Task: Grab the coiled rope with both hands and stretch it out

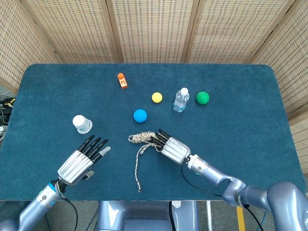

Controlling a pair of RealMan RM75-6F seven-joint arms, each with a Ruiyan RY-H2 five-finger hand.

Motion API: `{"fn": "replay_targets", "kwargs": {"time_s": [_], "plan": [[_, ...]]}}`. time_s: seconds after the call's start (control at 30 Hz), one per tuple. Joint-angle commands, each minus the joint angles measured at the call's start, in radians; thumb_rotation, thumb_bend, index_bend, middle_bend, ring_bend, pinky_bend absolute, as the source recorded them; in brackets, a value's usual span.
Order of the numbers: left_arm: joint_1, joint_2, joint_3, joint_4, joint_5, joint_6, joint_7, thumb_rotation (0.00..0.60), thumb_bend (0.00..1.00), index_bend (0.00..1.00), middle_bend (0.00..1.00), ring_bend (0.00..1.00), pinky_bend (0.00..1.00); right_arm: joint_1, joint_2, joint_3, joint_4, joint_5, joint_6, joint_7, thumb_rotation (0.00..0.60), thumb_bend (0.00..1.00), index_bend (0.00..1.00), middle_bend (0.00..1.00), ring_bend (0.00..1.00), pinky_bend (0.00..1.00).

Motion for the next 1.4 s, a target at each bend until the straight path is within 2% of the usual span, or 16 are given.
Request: {"fn": "replay_targets", "kwargs": {"time_s": [0.03,0.43,1.0,1.4], "plan": [[-0.052,-0.044,-0.006,0.046,0.03,-0.04,-0.011,0.6,0.0,0.16,0.0,0.0,0.0,-0.001,-0.001,-0.004,0.007,-0.004,0.003,0.015,0.6,0.46,0.66,0.02,0.0,0.0],[-0.192,-0.139,0.018,0.114,0.083,-0.173,-0.011,0.6,0.08,0.37,0.0,0.0,0.0,-0.001,-0.022,0.002,0.03,0.007,-0.008,0.041,0.6,0.46,0.66,0.01,0.0,0.0],[-0.279,-0.293,0.043,0.256,0.044,-0.212,-0.077,0.6,0.16,0.44,0.0,0.0,0.0,0.0,-0.054,0.003,0.092,0.019,-0.016,0.121,0.6,0.46,0.66,0.01,0.0,0.0],[-0.308,-0.366,0.062,0.35,0.008,-0.22,-0.097,0.6,0.26,0.5,0.0,0.0,0.0,0.005,-0.08,-0.004,0.142,0.009,-0.014,0.163,0.6,0.46,0.66,0.01,0.0,0.0]]}}
